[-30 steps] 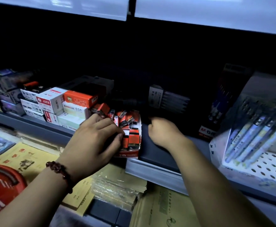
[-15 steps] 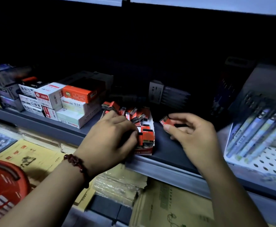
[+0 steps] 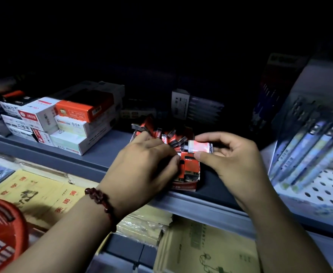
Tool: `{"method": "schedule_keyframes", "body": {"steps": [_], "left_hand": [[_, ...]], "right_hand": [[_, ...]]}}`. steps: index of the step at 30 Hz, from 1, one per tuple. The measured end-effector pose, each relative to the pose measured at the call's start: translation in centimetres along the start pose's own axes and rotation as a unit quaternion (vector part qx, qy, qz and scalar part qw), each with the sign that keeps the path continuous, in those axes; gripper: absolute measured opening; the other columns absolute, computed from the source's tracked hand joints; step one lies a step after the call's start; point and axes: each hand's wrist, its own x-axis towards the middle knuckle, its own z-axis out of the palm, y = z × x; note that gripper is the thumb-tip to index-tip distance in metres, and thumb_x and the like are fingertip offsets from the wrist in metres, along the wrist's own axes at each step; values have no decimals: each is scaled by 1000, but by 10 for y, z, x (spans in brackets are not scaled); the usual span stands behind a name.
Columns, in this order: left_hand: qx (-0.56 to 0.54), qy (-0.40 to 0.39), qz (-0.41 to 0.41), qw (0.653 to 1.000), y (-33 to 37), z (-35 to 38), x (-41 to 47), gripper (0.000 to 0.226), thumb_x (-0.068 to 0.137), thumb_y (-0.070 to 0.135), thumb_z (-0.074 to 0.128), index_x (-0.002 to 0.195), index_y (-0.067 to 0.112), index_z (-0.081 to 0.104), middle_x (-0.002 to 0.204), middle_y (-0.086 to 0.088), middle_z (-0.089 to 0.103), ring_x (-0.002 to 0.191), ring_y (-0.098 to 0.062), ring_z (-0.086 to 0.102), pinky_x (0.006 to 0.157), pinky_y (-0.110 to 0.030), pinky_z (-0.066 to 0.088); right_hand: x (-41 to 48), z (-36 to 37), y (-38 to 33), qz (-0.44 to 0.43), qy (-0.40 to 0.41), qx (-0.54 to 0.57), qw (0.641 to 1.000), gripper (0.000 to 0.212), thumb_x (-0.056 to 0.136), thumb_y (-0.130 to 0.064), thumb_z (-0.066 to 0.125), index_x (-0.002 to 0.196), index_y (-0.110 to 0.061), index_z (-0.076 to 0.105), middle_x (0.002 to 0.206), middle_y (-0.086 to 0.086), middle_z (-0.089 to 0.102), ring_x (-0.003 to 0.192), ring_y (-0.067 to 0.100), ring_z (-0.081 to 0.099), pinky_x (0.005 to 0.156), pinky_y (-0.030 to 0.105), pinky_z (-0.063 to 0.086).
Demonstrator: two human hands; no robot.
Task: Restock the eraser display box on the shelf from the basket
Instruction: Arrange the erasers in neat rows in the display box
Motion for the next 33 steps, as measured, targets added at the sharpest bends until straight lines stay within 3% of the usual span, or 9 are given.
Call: {"method": "schedule_keyframes", "body": {"steps": [5, 8, 10, 13, 17, 22, 27, 29, 33], "left_hand": [[-5, 0, 11, 1000, 11, 4, 0, 30, 100, 44, 48, 93, 26, 71, 84, 14, 62, 87, -15, 49, 78, -30, 45], [2, -13, 14, 1000, 17, 5, -1, 32, 100, 45, 46, 95, 27, 71, 85, 14, 62, 87, -13, 47, 77, -25, 41], [8, -23, 12, 1000, 19, 5, -1, 33, 100, 47, 44, 96, 28, 71, 86, 16, 61, 87, -12, 46, 77, -23, 39], [12, -31, 10, 999, 19, 5, -1, 32, 100, 45, 43, 96, 28, 70, 86, 16, 60, 89, -12, 47, 77, -26, 42], [45, -60, 13, 997, 22, 2, 1, 35, 101, 45, 36, 92, 29, 67, 88, 16, 59, 87, -15, 46, 75, -25, 37], [74, -127, 24, 989, 26, -4, 7, 39, 101, 47, 24, 91, 29, 58, 88, 14, 60, 84, -16, 42, 80, -34, 40], [104, -147, 23, 983, 33, -6, 6, 32, 104, 56, 19, 91, 36, 41, 81, 12, 58, 81, -17, 33, 79, -32, 31], [112, -151, 19, 982, 34, -6, 5, 33, 103, 58, 15, 93, 36, 38, 79, 12, 56, 82, -17, 33, 84, -33, 35], [113, -158, 14, 981, 33, -5, 4, 43, 103, 59, 13, 98, 34, 48, 78, 13, 56, 84, -15, 34, 86, -33, 36]], "right_hand": [[-1, -5, -3, -19, 45, -36, 998, 22, 93, -4, 69, 88, -23, 81, 82, -5, 79, 77, 9, 74, 74, 28, 57], [0, -7, -4, -16, 58, -38, 997, 20, 93, -4, 68, 92, -22, 77, 85, -3, 79, 79, 11, 74, 80, 42, 61], [2, -7, -2, -9, 76, -47, 996, 13, 91, -6, 73, 94, -18, 74, 88, -1, 79, 84, 10, 76, 86, 44, 62], [3, -7, -2, -25, 84, -118, 989, 9, 91, -10, 73, 92, -19, 74, 83, -3, 78, 79, 7, 74, 83, 39, 62], [3, -8, -6, -37, 41, -190, 980, 20, 96, -12, 69, 107, -25, 79, 86, -6, 77, 80, 7, 73, 75, 25, 58], [6, -9, -6, -42, 24, -250, 967, 19, 97, -14, 67, 107, -26, 79, 84, -18, 68, 77, -3, 60, 66, 4, 40], [6, -6, -2, -36, -2, -286, 957, 21, 98, -13, 64, 105, -25, 80, 103, -8, 75, 100, 5, 66, 84, 17, 44], [6, -6, 0, -19, -4, -283, 959, 20, 98, -14, 64, 104, -25, 80, 100, -9, 74, 95, 4, 66, 79, 16, 45], [8, -9, 5, 0, 45, -218, 975, 10, 88, -14, 74, 85, -23, 77, 74, -10, 68, 63, 1, 59, 66, 16, 45]]}}
